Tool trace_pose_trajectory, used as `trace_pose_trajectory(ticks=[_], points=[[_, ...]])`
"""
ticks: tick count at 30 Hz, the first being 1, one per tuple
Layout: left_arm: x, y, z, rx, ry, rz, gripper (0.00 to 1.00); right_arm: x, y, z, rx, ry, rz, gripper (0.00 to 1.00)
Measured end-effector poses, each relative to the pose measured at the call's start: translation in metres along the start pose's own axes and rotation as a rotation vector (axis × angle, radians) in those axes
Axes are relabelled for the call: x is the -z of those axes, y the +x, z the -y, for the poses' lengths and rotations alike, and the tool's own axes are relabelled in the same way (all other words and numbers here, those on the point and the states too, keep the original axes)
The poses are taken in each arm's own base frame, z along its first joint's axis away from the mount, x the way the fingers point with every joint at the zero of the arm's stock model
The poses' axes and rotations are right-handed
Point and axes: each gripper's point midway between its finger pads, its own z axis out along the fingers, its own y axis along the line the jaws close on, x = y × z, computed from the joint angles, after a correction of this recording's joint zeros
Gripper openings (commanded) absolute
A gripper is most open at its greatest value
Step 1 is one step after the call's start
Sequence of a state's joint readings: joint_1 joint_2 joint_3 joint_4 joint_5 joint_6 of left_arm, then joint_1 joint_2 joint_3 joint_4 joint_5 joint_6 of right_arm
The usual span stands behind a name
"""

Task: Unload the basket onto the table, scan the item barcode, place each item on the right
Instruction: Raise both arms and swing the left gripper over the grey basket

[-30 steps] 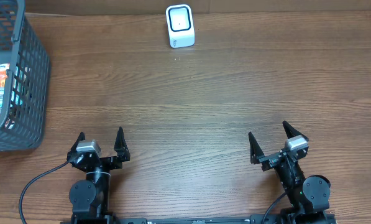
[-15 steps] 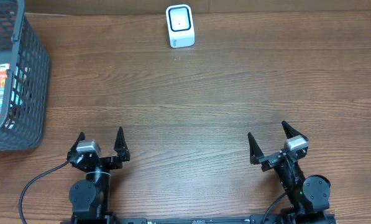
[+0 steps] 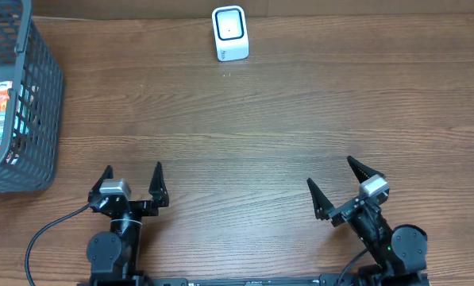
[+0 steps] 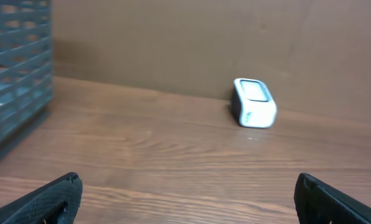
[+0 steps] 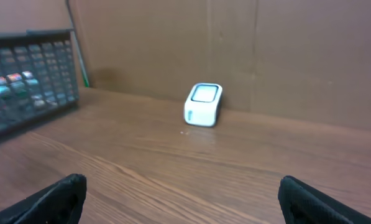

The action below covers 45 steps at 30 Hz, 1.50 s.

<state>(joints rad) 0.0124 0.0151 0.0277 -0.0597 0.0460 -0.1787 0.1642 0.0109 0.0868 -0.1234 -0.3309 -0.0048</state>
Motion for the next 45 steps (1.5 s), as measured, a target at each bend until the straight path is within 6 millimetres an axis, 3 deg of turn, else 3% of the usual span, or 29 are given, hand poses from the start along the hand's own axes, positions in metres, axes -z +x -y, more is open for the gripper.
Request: trace_pose_trajectory(ticks=[3, 10, 19, 23, 26, 30, 38, 45], points=[[0.004, -0.012, 0.012, 0.000, 0.057, -0.004, 1.00, 0.006, -0.017, -0.006, -0.018, -0.012, -0.005, 1.00], [0.032, -0.062, 0.044, -0.007, 0.180, -0.003, 1.00, 0.026, -0.067, -0.018, -0.018, -0.028, 0.035, 1.00], [0.087, -0.134, 0.069, -0.020, 0.250, 0.056, 1.00, 0.045, -0.116, -0.029, -0.002, -0.036, 0.084, 1.00], [0.116, -0.170, 0.078, -0.038, 0.266, 0.109, 1.00, 0.044, -0.131, -0.030, -0.014, -0.034, 0.054, 1.00], [0.128, -0.184, 0.082, -0.052, 0.266, 0.084, 1.00, 0.039, -0.139, -0.029, -0.039, -0.034, -0.010, 1.00], [0.126, -0.201, 0.085, -0.054, 0.256, 0.015, 1.00, 0.033, -0.156, -0.031, -0.065, -0.045, -0.076, 1.00], [0.108, -0.214, 0.096, -0.013, 0.266, -0.289, 1.00, 0.008, -0.174, -0.031, -0.160, -0.074, -0.297, 1.00], [0.084, -0.196, 0.095, 0.029, 0.240, -0.632, 1.00, -0.027, -0.156, -0.020, -0.279, -0.067, -0.564, 1.00]])
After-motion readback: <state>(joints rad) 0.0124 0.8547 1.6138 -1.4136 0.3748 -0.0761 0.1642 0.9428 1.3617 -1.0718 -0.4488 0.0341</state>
